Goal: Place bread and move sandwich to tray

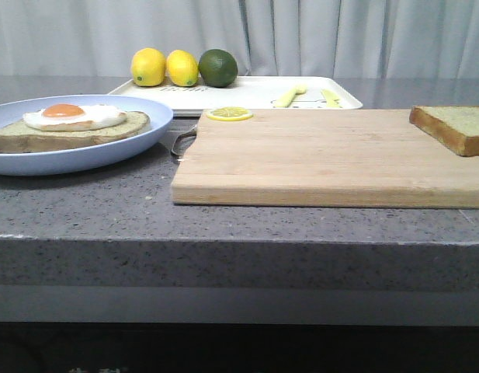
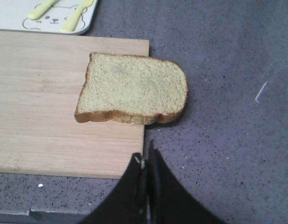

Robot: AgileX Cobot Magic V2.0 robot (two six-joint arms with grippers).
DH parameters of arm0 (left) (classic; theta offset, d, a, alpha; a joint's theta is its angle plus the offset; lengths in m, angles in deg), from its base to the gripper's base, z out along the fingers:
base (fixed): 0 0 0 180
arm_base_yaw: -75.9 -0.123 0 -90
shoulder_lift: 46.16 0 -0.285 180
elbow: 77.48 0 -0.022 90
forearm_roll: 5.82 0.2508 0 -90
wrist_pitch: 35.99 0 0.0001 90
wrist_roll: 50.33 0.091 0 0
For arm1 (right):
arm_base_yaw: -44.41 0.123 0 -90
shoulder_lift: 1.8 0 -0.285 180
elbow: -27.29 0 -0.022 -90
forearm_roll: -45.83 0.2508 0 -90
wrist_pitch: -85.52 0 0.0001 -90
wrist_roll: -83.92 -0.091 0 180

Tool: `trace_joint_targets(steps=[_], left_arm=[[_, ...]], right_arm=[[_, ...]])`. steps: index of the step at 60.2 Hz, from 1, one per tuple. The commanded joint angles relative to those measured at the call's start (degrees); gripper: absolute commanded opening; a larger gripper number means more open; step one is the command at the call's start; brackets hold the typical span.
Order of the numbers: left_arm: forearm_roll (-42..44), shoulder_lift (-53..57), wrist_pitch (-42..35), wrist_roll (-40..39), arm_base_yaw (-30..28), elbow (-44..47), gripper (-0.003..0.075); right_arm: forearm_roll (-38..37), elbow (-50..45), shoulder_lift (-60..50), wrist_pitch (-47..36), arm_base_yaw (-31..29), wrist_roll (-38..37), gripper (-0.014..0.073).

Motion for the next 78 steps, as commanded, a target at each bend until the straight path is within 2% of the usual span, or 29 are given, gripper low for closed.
trace_joint_targets(steps=[1,6,11,15,18,23,33,46,57,65,73,78], left_arm=[[1.18,-1.39,-3.92,-0.34,0.35,-1.98,-0.0008],[2.18,-1.84,-3.92,-0.34,0.35,-1.98,0.0055],[2.56,-1.97,-3.92,-0.25,0.35,-1.98,0.0194],[2.56,-1.97,-4.05,-0.25,0.35,-1.98,0.0312],[2.56,-1.97,-4.05,-0.25,0.35,-1.98,0.0384],[2.46,-1.97,-4.05,-0.25,0.35,-1.98,0.0437],[2.45,-1.97,-4.05,-0.25,0.35,-1.98,0.043],[2.45,-1.97,-3.8,-0.25,0.35,-1.98,0.0431],[2.45,-1.97,-3.68,0.33,0.78,-1.98,0.0431],[2.37,-1.97,-3.68,2.19,4.76,-1.98,0.0434],[3.07,-1.97,-3.68,2.96,10.37,-1.98,0.0434],[3.99,-1.97,-3.55,2.96,13.48,-1.98,0.0434]], right_arm=[[-0.72,1.6,1.55,-2.36,-0.28,0.04,0.0057],[-0.72,1.56,2.29,-1.85,-0.28,0.04,0.0221],[-0.72,1.56,2.57,-1.93,-0.28,0.04,0.0426],[-0.66,1.56,2.71,-2.27,-0.28,0.04,0.053],[-0.46,1.56,2.71,-2.34,-0.28,0.04,0.0562],[-0.25,1.56,2.71,-2.39,-0.28,0.04,0.0555],[1.8,4.22,4.23,-0.02,-0.23,0.1,0.0493],[3.4,14.19,13.07,10.39,-0.23,2.18,0.0412],[3.15,21.26,22.4,15.94,-0.42,5.47,0.0429],[3.1,24.85,27.31,17.41,-0.74,5.63,0.0472],[3.83,27.36,30.81,18.68,-4.83,5.9,0.0499],[6.15,27.86,32.32,19.11,-10.28,8.13,0.0499]])
